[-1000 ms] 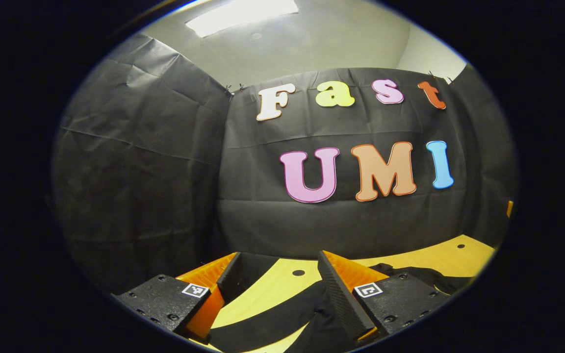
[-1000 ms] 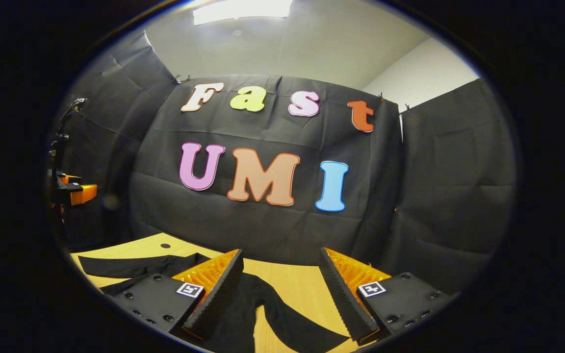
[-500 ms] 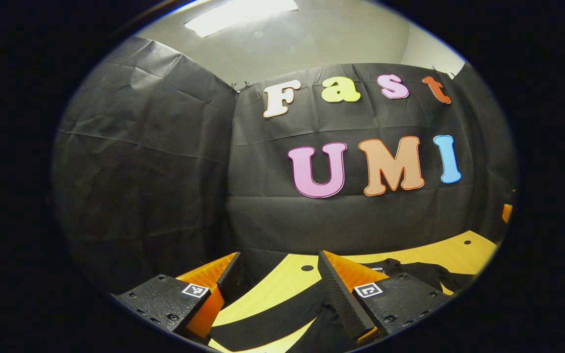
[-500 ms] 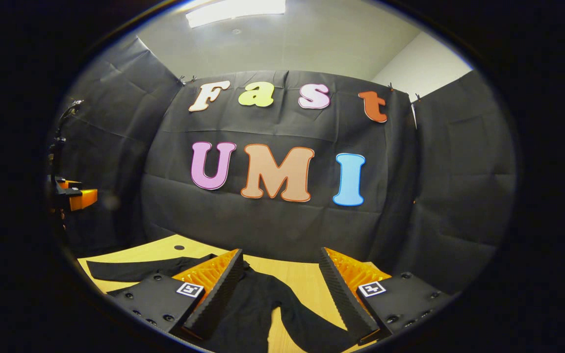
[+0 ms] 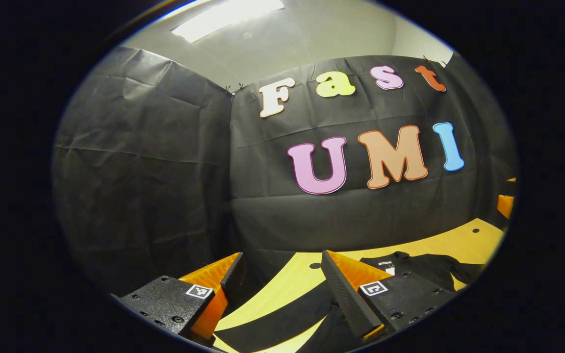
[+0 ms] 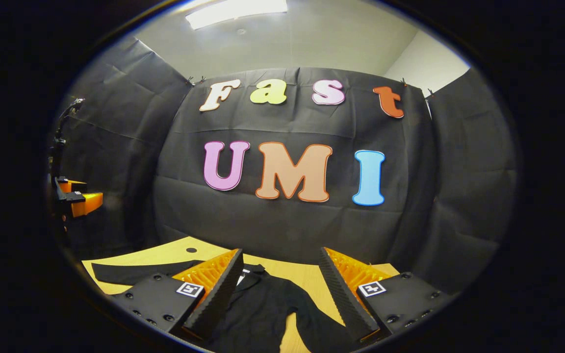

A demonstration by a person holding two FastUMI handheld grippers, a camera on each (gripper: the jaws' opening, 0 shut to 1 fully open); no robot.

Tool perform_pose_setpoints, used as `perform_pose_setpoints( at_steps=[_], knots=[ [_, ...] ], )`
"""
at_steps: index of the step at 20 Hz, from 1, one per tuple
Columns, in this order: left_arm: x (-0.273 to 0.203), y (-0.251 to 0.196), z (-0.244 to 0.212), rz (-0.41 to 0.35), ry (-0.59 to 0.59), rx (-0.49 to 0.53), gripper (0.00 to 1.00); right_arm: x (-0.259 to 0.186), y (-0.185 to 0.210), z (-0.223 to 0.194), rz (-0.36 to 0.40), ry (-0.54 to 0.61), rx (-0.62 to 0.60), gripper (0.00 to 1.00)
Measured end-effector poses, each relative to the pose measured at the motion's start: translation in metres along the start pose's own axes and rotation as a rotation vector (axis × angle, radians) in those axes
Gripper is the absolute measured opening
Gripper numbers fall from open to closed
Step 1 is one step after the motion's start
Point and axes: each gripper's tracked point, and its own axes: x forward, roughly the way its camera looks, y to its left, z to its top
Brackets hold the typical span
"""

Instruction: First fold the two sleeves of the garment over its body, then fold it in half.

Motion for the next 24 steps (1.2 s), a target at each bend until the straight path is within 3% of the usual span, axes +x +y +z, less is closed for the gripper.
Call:
perform_pose_setpoints(
  at_steps=[3,6,17,19,20,21,23,24],
  knots=[
    [-0.002,-0.008,0.000,-0.008,0.002,0.000,0.93,0.016,0.007,-0.012,0.040,0.041,0.044,0.98],
    [-0.003,-0.012,-0.003,-0.008,0.010,0.003,0.93,0.021,-0.005,-0.008,0.022,0.038,0.078,1.00],
    [0.009,-0.014,-0.020,-0.036,0.042,-0.043,0.93,-0.012,-0.102,-0.032,-0.236,0.083,0.041,0.98],
    [0.012,-0.011,-0.026,-0.039,0.056,-0.036,0.93,-0.023,-0.120,-0.048,-0.292,0.119,0.027,0.98],
    [0.014,-0.009,-0.030,-0.037,0.069,-0.029,0.98,-0.028,-0.128,-0.059,-0.316,0.145,0.016,0.98],
    [0.015,-0.006,-0.033,-0.036,0.077,-0.021,0.93,-0.032,-0.134,-0.076,-0.331,0.178,0.008,0.99],
    [0.017,-0.002,-0.038,-0.032,0.089,-0.005,0.93,-0.040,-0.140,-0.111,-0.337,0.245,0.005,0.98],
    [0.017,-0.001,-0.039,-0.028,0.093,0.003,0.98,-0.043,-0.141,-0.131,-0.329,0.280,0.009,0.99]
  ],
)
